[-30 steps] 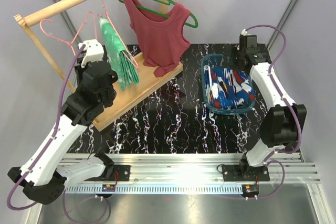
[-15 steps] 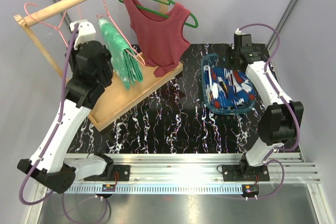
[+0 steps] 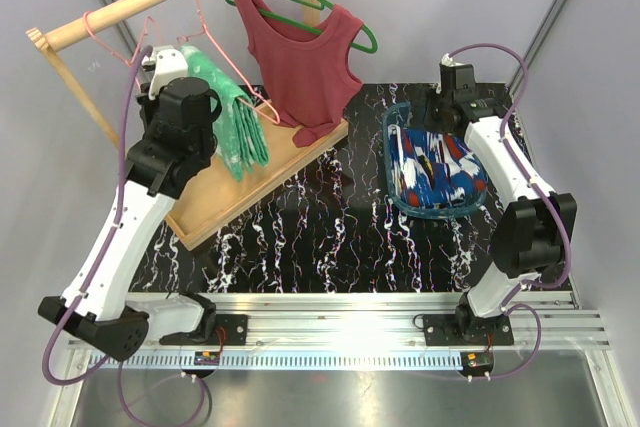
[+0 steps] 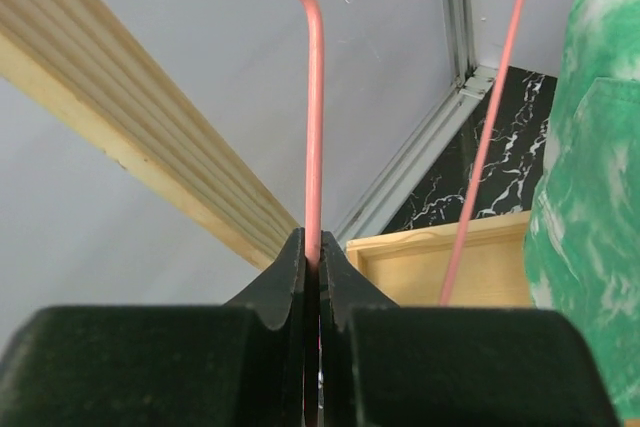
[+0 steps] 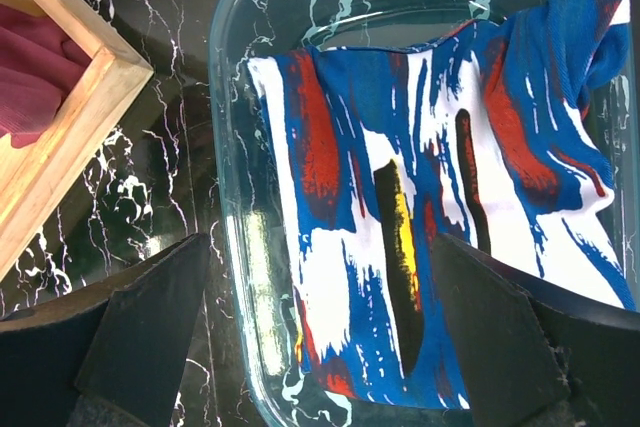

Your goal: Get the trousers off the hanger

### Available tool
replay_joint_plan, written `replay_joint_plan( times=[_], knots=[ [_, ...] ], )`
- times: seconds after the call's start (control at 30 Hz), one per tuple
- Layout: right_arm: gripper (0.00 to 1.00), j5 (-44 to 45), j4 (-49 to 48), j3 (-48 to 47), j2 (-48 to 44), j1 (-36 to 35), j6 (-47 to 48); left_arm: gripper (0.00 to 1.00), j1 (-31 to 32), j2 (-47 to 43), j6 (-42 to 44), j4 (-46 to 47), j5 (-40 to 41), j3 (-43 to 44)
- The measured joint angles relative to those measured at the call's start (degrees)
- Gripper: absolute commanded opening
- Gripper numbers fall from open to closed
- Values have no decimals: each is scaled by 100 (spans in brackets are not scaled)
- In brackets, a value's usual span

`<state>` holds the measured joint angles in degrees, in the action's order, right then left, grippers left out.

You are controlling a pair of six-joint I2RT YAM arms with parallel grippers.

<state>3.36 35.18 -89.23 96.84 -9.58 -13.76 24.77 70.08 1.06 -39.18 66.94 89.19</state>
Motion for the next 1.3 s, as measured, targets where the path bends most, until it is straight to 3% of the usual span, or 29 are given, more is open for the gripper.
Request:
replay_joint_plan(
  times=[0.03, 0.1, 0.13, 0.17, 0.3, 0.57, 0.93, 1.17, 1.3],
  knots=[
    [99, 0, 0, -2, 0, -9, 0, 0, -7, -35, -61, -42, -26, 0],
    [99, 2, 0, -4, 0, -37, 0, 11, -26, -125, -188, -157, -125, -2],
    [99, 0, 0, -4, 0, -55, 0, 20, -28, -170, -249, -195, -173, 0],
    [99, 0, 0, -7, 0, -70, 0, 43, -28, -199, -328, -284, -234, 7],
    [100, 2, 0, -17, 0, -114, 2, 69, -28, -203, -643, -863, -693, 201],
    [99, -4, 0, -15, -13, -122, 7, 97, -28, -529, -1377, -1556, -2612, 863],
    [99, -424, -481, 1069, -1217, -125, -151, 99, -26, -1416, -2490, -1335, -5158, 1121],
    [99, -592, -671, 1727, -2028, -127, -457, 99, -26, -1156, -3248, -728, -5906, 1128],
    [99, -654, -708, 2052, -2354, -129, -546, 95, -24, -815, -3652, -433, -5925, 1220]
  ],
)
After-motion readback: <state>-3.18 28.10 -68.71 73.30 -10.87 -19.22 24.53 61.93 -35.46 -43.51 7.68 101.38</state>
